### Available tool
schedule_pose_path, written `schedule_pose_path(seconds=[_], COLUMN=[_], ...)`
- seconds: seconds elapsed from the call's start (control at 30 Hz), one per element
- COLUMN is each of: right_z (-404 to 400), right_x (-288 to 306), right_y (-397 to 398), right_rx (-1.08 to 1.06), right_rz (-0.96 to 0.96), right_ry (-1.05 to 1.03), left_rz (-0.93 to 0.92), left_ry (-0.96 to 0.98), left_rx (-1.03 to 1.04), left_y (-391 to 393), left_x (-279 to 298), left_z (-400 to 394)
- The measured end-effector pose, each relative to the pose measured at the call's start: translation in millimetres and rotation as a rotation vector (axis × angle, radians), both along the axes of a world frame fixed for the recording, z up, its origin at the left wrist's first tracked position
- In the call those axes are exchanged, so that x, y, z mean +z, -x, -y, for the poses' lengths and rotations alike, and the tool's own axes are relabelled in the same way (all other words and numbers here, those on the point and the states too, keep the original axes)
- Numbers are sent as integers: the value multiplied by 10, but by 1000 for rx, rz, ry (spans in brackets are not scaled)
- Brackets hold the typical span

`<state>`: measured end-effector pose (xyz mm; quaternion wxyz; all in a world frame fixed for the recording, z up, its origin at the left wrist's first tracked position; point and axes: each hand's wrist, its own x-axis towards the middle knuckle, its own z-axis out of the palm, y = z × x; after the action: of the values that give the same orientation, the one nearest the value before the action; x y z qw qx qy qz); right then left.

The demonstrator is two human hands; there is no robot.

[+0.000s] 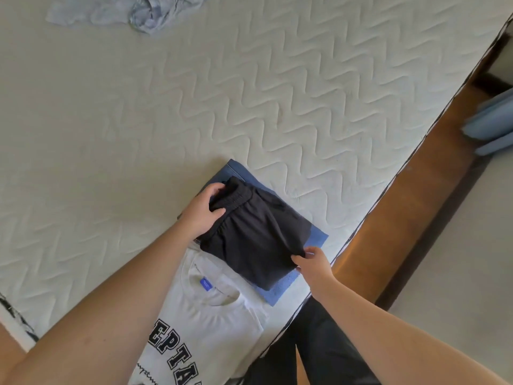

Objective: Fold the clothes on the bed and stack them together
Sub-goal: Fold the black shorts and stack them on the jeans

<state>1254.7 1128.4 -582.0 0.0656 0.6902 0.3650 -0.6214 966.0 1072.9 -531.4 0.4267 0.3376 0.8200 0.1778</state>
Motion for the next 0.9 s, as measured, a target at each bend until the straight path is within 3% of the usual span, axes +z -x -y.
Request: schedule_pose_path(seconds=[0.1, 0.2, 0.33, 0.47, 0.57, 0.7, 0.9], right_z=[-109, -287, -497, -516, -551, -543, -417], right_x=[-127, -162, -261, -398, -442, -459, -374], right_y=[10, 8, 121, 230, 171, 183, 246], right_rx=[97, 188, 401, 619, 746, 1071, 943], right_rz=[29, -87, -194, -144, -38, 343, 464], right_ry=[-95, -259, -286, -370, -461, -579, -511], left_rz=[-29, 40, -40, -16, 47, -44, -251], left_ry=[100, 189, 168, 141, 125, 167, 150], left_rx=[-15, 77, 187, 102, 86, -24, -23], left_y=[3, 41, 56, 179, 305, 282, 59], left_x=[-288, -469, -665, -795, -830, -904, -874], left_z=[-48, -181, -379, -435, -415, -492, -460])
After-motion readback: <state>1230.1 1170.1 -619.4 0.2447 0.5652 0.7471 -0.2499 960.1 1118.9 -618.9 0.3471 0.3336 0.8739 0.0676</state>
